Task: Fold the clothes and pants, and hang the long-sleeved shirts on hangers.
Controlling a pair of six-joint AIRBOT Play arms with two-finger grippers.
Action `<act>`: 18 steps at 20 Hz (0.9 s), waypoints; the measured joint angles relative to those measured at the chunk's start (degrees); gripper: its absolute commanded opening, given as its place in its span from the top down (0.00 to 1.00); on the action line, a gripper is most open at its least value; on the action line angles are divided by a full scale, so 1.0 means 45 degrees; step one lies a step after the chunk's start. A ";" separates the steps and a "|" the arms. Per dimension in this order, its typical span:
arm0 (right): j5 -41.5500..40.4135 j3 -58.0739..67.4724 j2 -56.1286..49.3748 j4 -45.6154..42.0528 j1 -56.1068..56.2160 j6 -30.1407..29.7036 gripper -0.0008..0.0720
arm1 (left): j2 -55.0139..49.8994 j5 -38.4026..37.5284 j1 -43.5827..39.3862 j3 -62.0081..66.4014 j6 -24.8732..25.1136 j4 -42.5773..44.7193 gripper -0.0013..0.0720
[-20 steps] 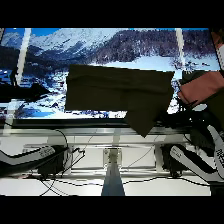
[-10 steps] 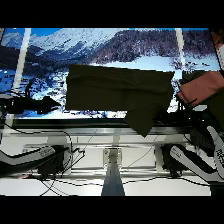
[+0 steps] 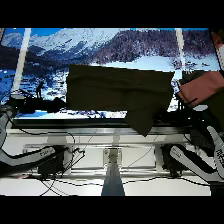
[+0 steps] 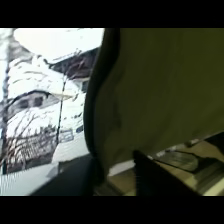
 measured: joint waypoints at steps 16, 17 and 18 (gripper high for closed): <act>-0.3279 0.3701 0.0627 0.4697 0.1622 -0.0491 0.97 | -0.0078 0.3395 -0.2676 0.3886 0.0447 -0.6096 0.97; -0.4396 0.3837 0.0529 0.4833 0.1948 -0.0248 0.97 | -0.0107 0.4303 -0.3011 0.3949 0.0272 -0.6348 0.97; -0.5527 0.4002 0.0340 0.4945 0.2239 0.0015 0.97 | -0.0180 0.5202 -0.3317 0.4041 0.0214 -0.6562 0.97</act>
